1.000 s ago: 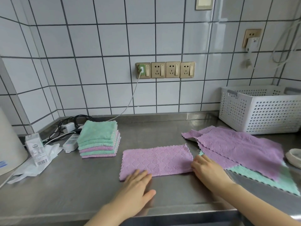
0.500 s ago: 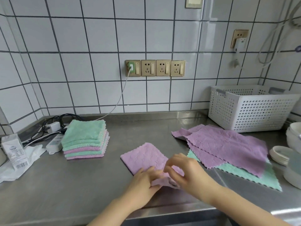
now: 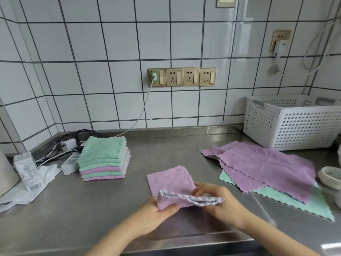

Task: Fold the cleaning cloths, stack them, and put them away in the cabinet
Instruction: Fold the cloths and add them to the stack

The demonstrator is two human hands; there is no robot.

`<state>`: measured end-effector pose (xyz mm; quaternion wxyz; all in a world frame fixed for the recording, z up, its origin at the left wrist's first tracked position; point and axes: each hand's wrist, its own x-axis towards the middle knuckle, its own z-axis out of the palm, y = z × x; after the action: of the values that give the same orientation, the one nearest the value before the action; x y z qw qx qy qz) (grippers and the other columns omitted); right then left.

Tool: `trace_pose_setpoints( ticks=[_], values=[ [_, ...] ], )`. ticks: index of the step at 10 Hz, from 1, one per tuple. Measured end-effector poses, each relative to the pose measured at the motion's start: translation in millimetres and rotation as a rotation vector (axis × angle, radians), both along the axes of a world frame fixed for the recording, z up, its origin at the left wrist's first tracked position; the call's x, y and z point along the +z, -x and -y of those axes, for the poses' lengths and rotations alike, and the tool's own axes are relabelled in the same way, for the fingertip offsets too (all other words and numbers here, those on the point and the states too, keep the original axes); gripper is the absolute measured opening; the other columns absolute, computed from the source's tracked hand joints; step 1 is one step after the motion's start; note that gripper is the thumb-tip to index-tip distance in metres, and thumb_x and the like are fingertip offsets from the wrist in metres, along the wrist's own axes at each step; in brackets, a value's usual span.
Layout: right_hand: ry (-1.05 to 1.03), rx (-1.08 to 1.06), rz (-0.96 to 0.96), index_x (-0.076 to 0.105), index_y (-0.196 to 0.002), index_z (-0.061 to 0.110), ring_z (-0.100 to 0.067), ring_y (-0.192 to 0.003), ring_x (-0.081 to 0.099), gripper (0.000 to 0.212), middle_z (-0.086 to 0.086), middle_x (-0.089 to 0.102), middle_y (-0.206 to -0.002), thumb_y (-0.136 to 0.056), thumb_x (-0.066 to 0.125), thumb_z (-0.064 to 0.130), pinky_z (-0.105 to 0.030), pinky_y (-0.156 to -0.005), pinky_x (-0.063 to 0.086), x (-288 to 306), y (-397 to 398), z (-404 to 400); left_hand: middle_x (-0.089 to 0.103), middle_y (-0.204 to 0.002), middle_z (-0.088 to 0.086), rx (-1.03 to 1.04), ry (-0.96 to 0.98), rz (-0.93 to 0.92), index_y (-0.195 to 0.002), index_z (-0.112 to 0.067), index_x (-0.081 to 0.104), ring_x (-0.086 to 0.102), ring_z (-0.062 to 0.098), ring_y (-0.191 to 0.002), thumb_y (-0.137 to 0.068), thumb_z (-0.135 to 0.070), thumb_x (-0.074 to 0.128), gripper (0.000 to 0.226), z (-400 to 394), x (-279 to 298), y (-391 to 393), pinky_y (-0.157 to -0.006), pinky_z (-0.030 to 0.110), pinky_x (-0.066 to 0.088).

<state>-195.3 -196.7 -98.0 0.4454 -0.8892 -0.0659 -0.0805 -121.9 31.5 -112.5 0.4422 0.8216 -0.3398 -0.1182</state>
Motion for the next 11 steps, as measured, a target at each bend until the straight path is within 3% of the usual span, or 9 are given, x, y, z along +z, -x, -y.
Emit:
trace_pose_setpoints(
  ticks=[1,2,3,4,5,6,7,8,11],
  values=[
    [0.051,-0.019,-0.042,0.073,-0.085,0.025,-0.001,-0.085,0.065,0.024,0.009,0.073,-0.088,-0.073,0.061,0.008,-0.026,-0.081,0.053,0,5,4,0.061,-0.108,-0.037,-0.068,-0.144,0.414,-0.116,-0.042,0.06,0.046,-0.022,-0.106,-0.086,-0.034,0.064,0.032,-10,-6,-3,-0.101,0.006,0.028],
    [0.107,0.017,-0.039,0.073,-0.086,0.023,-0.003,-0.085,0.068,0.027,0.011,0.074,-0.088,-0.072,0.06,0.004,-0.03,-0.08,0.054,-1,8,7,0.068,-0.103,-0.021,-0.162,-0.225,0.864,-0.104,-0.028,0.067,0.054,0.002,-0.108,-0.067,-0.016,0.069,0.039,-23,-21,-6,-0.096,0.017,0.041],
    [0.128,0.038,-0.057,0.074,-0.087,0.023,-0.001,-0.086,0.068,0.023,0.013,0.073,-0.09,-0.075,0.064,0.006,-0.03,-0.082,0.054,0,9,8,0.069,-0.098,-0.015,-0.142,-0.132,0.765,-0.098,-0.024,0.07,0.056,0.001,-0.099,-0.067,-0.01,0.059,0.036,-26,-24,-5,-0.082,0.018,0.05],
    [0.076,0.039,-0.138,0.073,-0.081,0.023,-0.003,-0.078,0.068,0.026,0.011,0.074,-0.084,-0.074,0.059,0.002,-0.039,-0.079,0.054,9,7,3,0.071,-0.09,-0.011,0.027,-0.127,0.533,-0.094,-0.026,0.07,0.06,0.0,-0.088,-0.075,-0.038,0.054,0.027,-25,-23,-5,-0.079,0.025,0.051],
    [0.244,-0.291,-0.283,0.069,-0.094,0.026,0.005,-0.089,0.062,0.032,0.019,0.071,-0.094,-0.083,0.049,0.004,-0.048,-0.088,0.049,-8,-2,2,0.057,-0.064,-0.003,0.161,-0.164,0.344,-0.079,-0.021,0.064,0.046,0.005,-0.06,-0.077,-0.059,0.05,0.041,-19,-14,-9,-0.065,0.033,0.049],
    [0.089,-0.155,-0.003,0.055,-0.065,0.017,-0.002,-0.058,0.041,0.022,0.01,0.047,-0.061,-0.086,0.058,0.017,-0.03,-0.058,0.035,-20,-28,3,0.033,-0.046,-0.007,0.27,-0.105,0.155,-0.053,-0.023,0.05,0.027,0.006,-0.049,-0.079,-0.054,0.06,0.043,-16,-10,-16,-0.051,0.027,0.028],
    [-0.132,-0.217,-0.008,0.028,-0.058,0.021,-0.005,-0.052,0.021,0.048,0.013,0.025,-0.052,-0.085,0.067,0.028,-0.02,-0.047,0.017,5,-35,1,0.043,-0.052,-0.006,0.371,0.085,-0.115,-0.058,-0.012,0.054,0.037,0.013,-0.051,-0.071,-0.053,0.066,0.045,-13,-7,-27,-0.057,0.028,0.038],
    [-0.023,-0.309,0.011,0.024,-0.06,0.019,-0.01,-0.053,0.02,0.049,0.01,0.024,-0.054,-0.088,0.062,0.031,-0.023,-0.045,0.022,7,-61,-15,0.046,-0.051,0.0,0.466,0.166,-0.297,-0.064,-0.005,0.051,0.041,0.017,-0.045,-0.083,-0.027,0.068,0.033,-5,-6,-36,-0.053,0.029,0.046],
    [0.237,-0.329,0.124,0.028,-0.062,0.019,-0.023,-0.057,0.038,0.041,0.004,0.04,-0.054,-0.096,0.048,0.029,-0.035,-0.057,0.03,0,-96,-24,0.062,-0.06,0.006,0.579,0.016,-0.229,-0.064,-0.014,0.051,0.066,0.03,-0.055,-0.087,-0.023,0.06,0.026,-1,-11,-46,-0.041,0.023,0.039]
  ],
)
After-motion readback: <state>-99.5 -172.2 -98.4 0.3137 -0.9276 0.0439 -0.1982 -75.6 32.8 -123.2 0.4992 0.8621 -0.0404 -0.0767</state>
